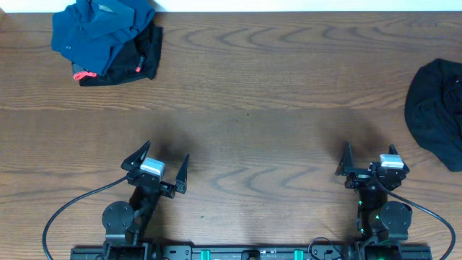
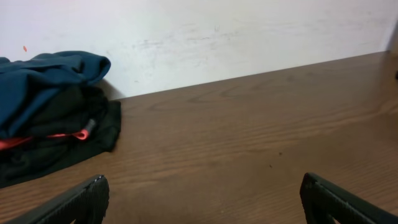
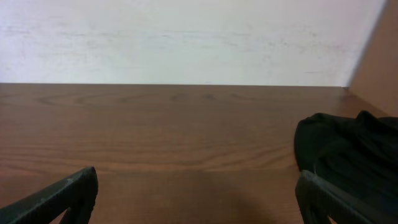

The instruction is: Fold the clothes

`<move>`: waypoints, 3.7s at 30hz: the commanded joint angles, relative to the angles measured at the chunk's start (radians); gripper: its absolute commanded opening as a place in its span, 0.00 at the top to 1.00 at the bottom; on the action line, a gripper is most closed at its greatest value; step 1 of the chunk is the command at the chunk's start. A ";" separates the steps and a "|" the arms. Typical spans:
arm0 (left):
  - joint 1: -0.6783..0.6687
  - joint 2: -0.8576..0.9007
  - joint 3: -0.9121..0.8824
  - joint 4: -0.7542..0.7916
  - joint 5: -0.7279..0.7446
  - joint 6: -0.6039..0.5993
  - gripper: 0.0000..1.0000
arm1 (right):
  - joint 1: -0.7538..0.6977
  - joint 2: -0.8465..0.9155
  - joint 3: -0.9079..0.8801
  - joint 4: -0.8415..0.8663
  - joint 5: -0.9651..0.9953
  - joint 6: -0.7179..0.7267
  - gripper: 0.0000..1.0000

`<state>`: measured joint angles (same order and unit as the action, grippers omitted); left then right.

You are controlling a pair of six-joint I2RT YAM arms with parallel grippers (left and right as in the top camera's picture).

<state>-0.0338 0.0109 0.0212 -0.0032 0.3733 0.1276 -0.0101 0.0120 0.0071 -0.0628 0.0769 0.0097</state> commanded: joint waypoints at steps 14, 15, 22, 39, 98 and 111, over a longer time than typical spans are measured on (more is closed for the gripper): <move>0.005 -0.006 -0.017 -0.038 -0.001 -0.008 0.02 | -0.011 -0.004 -0.002 -0.003 -0.006 -0.014 0.01; 0.005 -0.006 -0.017 -0.038 -0.001 -0.008 0.02 | -0.011 -0.004 -0.002 -0.003 -0.006 -0.014 0.01; 0.005 -0.006 -0.017 -0.038 -0.001 -0.008 0.02 | -0.011 -0.004 -0.002 -0.003 -0.006 -0.014 0.01; 0.005 -0.006 -0.017 -0.038 -0.001 -0.008 0.02 | -0.011 -0.004 -0.002 -0.003 -0.006 -0.014 0.01; 0.005 -0.006 -0.017 -0.038 -0.001 -0.008 0.02 | -0.011 -0.003 -0.002 0.021 -0.180 0.262 0.01; 0.005 -0.006 -0.017 -0.038 -0.001 -0.008 0.02 | -0.011 0.004 0.082 0.361 -0.309 0.220 0.01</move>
<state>-0.0334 0.0109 0.0212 -0.0036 0.3698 0.1272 -0.0101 0.0128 0.0223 0.2993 -0.2432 0.2962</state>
